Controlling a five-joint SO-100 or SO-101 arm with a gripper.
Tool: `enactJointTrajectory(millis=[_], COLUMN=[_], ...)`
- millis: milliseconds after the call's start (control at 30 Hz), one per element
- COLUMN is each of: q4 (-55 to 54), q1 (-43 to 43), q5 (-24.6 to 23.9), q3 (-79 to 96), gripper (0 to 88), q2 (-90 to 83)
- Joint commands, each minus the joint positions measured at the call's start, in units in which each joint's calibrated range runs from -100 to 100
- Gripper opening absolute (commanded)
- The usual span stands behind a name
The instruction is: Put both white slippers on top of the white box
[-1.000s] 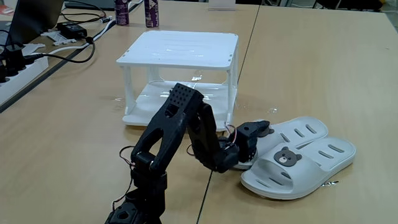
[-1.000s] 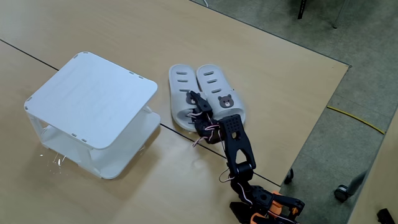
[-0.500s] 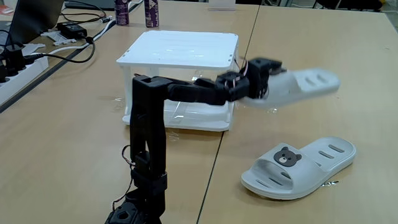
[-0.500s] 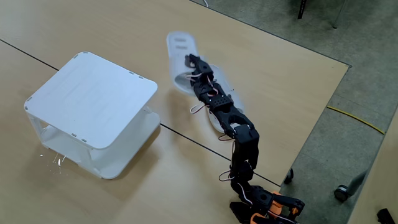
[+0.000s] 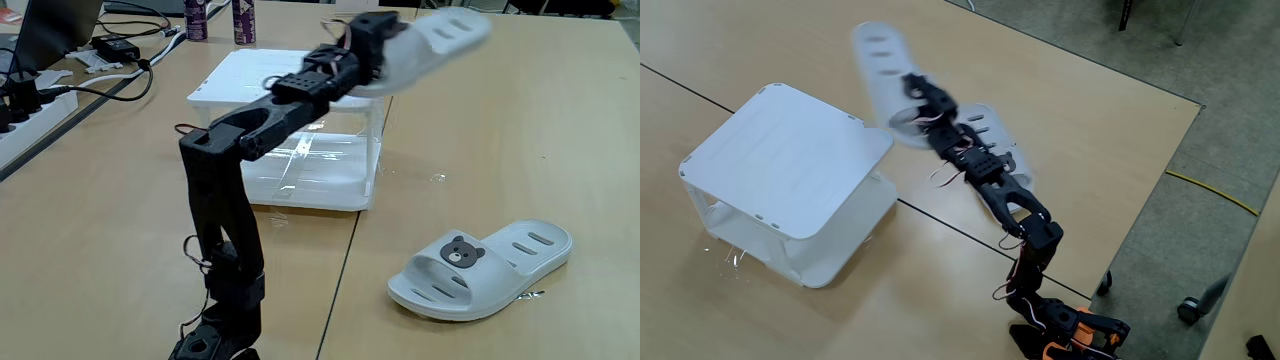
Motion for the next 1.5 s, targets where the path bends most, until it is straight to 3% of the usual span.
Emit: enactJointTrajectory(millis=[0, 167, 433, 1133, 1467], q4=[0.0, 0.0, 0.0, 0.0, 0.0], q1=[-9.3, -20.2, -30.5, -29.7, -27.2], q5=[0.4, 0.4, 0.4, 0.4, 0.4], q3=[-9.1, -9.6, -9.6, -52.7, -53.6], gripper=[0.8, 0.8, 0.8, 0.8, 1.1], q2=[-6.4, -6.5, -6.2, 37.0, 38.8])
